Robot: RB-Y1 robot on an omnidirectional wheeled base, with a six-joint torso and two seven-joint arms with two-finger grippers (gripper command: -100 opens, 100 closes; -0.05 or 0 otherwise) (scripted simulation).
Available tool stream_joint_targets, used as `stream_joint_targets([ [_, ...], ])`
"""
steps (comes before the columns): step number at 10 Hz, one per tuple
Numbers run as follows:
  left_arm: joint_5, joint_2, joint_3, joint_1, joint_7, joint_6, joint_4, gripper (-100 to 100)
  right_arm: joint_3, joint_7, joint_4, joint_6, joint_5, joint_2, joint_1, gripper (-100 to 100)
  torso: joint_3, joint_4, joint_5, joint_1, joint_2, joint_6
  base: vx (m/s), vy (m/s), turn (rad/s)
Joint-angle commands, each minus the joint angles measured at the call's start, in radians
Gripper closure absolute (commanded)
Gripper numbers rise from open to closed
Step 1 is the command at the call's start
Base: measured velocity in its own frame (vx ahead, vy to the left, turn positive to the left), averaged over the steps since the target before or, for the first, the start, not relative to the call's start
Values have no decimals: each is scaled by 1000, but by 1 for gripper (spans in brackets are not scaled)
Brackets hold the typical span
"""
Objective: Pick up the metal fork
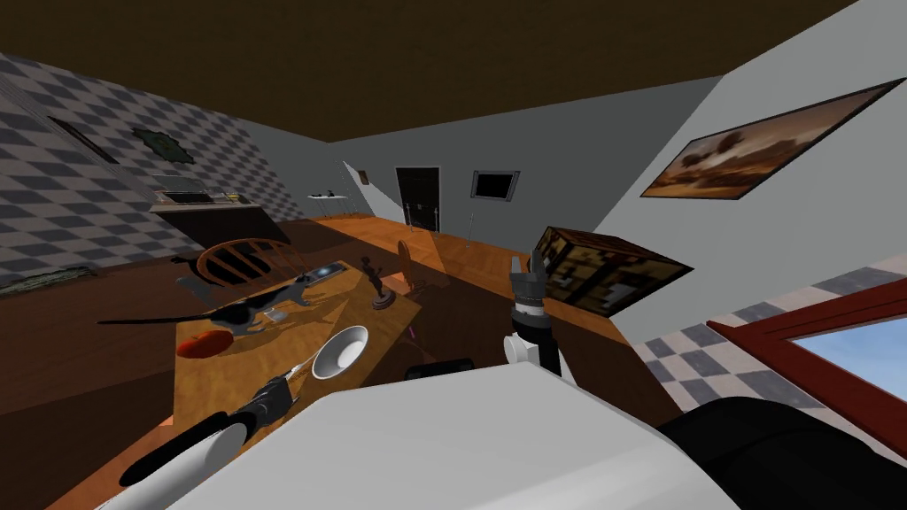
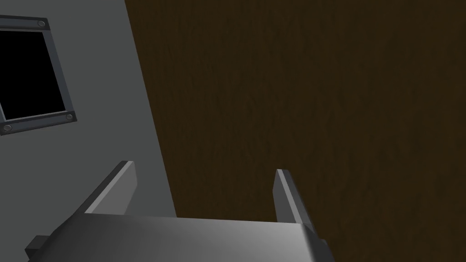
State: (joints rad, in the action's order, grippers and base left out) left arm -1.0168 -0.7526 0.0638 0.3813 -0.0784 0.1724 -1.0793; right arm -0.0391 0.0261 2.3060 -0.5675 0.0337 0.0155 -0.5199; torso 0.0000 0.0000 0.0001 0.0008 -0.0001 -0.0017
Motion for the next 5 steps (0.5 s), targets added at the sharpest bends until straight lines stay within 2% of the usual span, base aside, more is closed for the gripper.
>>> stream_joint_targets([
  [1, -49, -30, 12, -18, 5, 40, 50, -100, 0, 0, 0, 0, 0, 0, 0, 0, 0, 0, 0, 0, 0, 0, 3, 4, -206],
  [3, -49, -30, 12, -18, 5, 40, 59, -100, 0, 0, 0, 0, 0, 0, 0, 0, 0, 0, 0, 0, 0, 0, 3, 9, -76],
  [5, -110, -66, 13, -43, 13, 114, 134, -100, 0, 0, 0, 0, 0, 0, 0, 0, 0, 0, 0, 0, 0, 1, 6, 13, -279],
])
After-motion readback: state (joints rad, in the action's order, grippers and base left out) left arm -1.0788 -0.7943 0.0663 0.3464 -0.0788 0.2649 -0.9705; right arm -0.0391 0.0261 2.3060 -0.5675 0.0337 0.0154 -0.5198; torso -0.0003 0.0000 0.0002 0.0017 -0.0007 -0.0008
